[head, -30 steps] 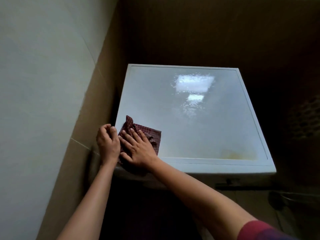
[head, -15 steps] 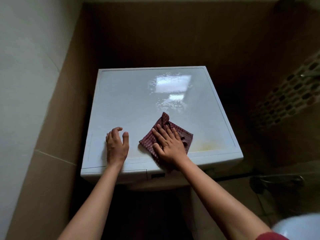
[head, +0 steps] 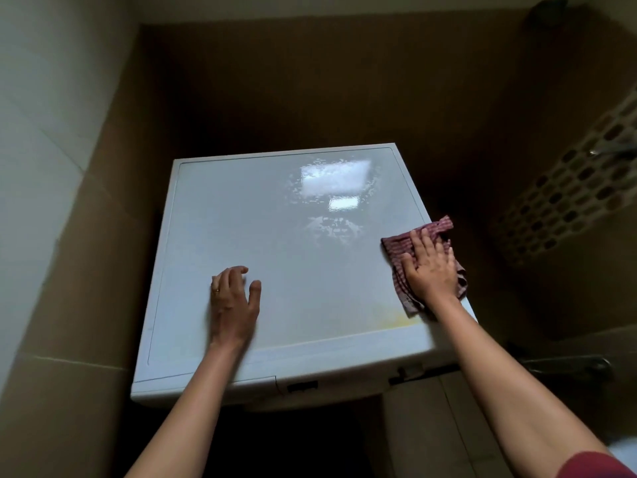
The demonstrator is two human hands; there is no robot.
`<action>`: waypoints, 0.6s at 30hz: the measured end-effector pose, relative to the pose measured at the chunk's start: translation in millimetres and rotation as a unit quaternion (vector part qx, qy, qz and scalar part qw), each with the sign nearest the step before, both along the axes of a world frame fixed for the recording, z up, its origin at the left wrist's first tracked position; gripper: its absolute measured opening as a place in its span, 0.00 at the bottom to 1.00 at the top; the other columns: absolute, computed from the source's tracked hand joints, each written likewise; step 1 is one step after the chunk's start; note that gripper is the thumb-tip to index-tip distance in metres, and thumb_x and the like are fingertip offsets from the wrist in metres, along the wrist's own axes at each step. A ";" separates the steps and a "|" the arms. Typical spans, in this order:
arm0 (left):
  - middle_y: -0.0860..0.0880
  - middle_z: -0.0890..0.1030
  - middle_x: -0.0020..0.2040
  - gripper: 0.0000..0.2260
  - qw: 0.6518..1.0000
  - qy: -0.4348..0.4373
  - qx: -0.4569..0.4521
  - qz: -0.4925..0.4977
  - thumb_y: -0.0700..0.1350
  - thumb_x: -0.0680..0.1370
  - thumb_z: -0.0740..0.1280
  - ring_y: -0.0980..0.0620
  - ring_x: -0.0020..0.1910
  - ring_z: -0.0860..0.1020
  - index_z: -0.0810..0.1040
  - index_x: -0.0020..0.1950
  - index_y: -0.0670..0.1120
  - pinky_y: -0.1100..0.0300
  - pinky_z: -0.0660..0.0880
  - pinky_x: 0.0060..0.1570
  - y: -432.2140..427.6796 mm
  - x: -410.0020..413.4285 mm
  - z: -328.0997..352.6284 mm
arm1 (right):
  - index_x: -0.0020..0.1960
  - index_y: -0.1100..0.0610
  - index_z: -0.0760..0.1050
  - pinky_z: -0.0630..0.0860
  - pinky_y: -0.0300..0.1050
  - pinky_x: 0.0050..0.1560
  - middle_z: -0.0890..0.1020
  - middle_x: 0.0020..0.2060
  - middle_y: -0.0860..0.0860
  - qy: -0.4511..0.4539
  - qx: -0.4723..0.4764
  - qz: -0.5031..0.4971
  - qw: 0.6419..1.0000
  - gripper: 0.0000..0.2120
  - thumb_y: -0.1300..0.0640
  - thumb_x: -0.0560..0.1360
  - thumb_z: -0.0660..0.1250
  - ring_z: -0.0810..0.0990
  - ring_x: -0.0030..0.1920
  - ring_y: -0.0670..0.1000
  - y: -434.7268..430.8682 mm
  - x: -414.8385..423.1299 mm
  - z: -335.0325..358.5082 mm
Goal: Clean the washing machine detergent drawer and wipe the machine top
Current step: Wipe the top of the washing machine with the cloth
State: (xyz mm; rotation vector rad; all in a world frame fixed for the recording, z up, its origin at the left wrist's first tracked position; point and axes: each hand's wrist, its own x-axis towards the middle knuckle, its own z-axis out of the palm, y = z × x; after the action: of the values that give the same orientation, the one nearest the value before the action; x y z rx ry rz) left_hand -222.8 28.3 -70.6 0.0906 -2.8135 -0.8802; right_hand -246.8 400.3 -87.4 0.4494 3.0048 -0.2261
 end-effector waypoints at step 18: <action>0.42 0.76 0.61 0.22 0.997 0.000 -0.078 0.008 0.53 0.78 0.57 0.41 0.62 0.73 0.75 0.62 0.39 0.44 0.65 0.68 -13.0 -47.8 -13.2 | 0.79 0.52 0.48 0.40 0.58 0.75 0.49 0.78 0.51 0.010 -0.016 -0.081 0.997 0.32 0.41 0.79 0.47 0.46 0.77 0.57 -14.2 -206.9 1.6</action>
State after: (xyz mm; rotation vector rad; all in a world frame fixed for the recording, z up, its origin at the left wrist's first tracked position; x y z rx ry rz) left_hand -270.6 15.4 -83.8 0.0909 -2.8660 -0.6542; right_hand -453.7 386.1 -85.8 0.6915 2.9809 -0.2935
